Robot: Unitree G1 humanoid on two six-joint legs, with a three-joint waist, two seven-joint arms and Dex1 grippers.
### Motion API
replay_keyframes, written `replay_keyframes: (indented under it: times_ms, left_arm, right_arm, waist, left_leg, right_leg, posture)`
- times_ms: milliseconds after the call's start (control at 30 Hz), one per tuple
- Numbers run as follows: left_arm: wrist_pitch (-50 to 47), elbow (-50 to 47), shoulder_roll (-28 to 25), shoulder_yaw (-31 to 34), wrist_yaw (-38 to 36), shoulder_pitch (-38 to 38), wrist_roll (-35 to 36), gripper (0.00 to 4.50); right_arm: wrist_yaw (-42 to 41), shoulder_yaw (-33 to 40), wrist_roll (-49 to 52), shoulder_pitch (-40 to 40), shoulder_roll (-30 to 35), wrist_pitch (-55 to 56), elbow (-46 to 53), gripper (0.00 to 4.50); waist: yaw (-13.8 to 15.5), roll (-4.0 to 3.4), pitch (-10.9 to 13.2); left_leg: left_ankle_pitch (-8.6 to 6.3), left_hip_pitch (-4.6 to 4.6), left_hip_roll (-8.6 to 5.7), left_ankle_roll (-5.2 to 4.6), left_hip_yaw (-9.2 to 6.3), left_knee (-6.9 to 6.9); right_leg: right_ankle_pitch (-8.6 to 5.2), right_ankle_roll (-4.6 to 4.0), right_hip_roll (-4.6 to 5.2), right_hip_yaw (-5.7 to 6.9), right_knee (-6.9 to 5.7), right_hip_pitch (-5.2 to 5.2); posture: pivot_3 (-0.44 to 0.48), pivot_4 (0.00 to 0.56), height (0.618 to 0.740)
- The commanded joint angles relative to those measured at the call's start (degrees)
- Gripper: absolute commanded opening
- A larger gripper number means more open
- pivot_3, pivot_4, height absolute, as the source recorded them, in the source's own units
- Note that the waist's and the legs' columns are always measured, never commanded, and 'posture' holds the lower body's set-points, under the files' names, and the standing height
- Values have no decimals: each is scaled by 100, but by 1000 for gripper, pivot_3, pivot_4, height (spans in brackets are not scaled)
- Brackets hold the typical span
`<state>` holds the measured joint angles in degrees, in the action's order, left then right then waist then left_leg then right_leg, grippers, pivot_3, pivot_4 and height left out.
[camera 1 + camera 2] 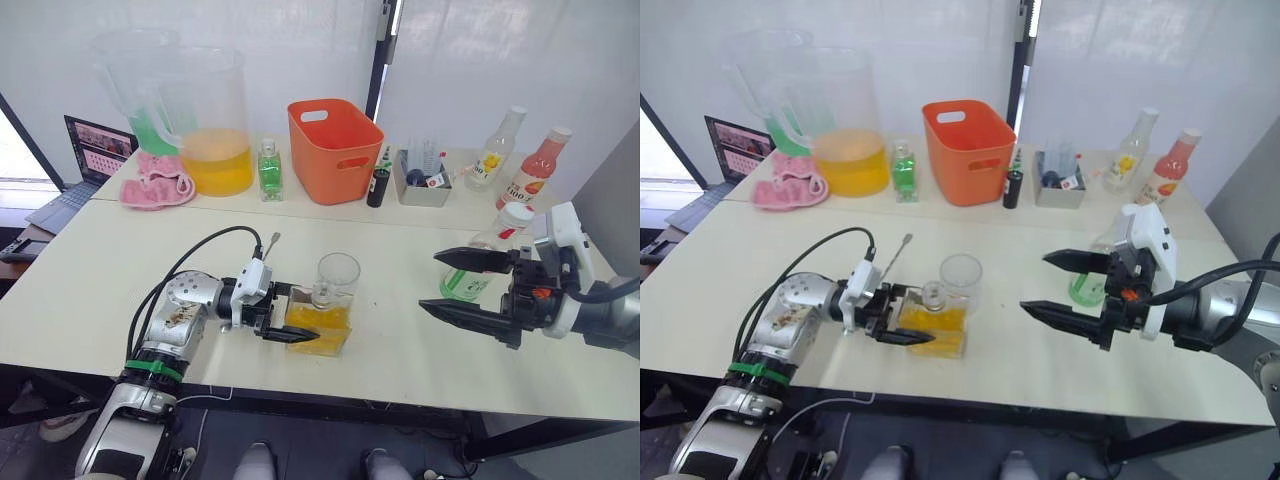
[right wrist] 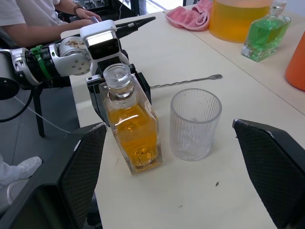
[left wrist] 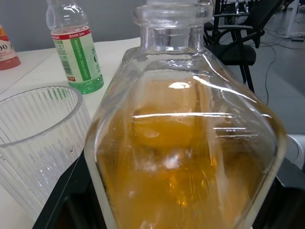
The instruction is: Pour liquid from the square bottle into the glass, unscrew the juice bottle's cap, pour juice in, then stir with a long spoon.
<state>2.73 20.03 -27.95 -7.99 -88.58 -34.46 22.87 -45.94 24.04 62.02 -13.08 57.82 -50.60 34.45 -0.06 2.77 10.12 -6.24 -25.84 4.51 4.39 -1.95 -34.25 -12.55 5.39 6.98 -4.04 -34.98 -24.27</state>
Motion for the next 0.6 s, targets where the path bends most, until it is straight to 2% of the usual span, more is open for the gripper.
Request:
replay_keyframes:
  times_ms: [33,100,167,200,233,333,600]
  left_arm:
    - [123,15,-29,129,43,-138,-42,2834]
    - [81,9,-36,137,39,-133,-23,2834]
    - [-47,-19,-42,158,62,-130,27,3867]
    - [-126,-45,-46,172,83,-127,54,4062]
    - [-181,-59,-47,183,98,-130,68,4454]
    - [-323,-173,-51,235,159,-119,123,4454]
    - [-1647,-1216,-193,511,749,99,617,4454]
  right_arm:
    - [16,154,83,-39,81,62,88,4500]
    - [12,123,72,-56,84,76,79,4500]
    - [-4,92,50,-77,85,93,59,4500]
    - [-9,85,43,-84,84,100,54,4500]
    - [-12,76,38,-95,84,105,45,4500]
    - [-1,55,33,-81,57,118,66,4500]
    - [25,-22,41,-104,-8,150,80,4500]
  waist:
    - [-2,0,0]
    - [-2,0,0]
    - [-2,0,0]
    - [-3,0,0]
    - [-3,0,0]
    - [-3,0,0]
    - [-20,-1,-1]
  left_leg:
    - [0,0,0,0,0,-1]
    - [0,1,0,0,0,-4]
    - [1,1,0,-1,0,-6]
    - [1,1,0,-1,0,-7]
    - [1,1,0,-1,-1,-7]
    - [1,1,0,-1,-1,-7]
    - [1,2,0,-1,-1,-7]
  right_leg:
    - [0,0,0,0,-1,1]
    - [1,1,0,0,-2,1]
    - [1,1,0,0,-2,3]
    - [1,1,0,0,-2,3]
    - [1,1,0,0,-3,4]
    - [1,1,0,0,-3,3]
    - [2,2,0,0,-4,3]
  posture:
    - [0,150,740]
    - [0,150,740]
    - [0,150,740]
    - [0,150,740]
    - [0,150,740]
    - [0,150,740]
    - [0,150,740]
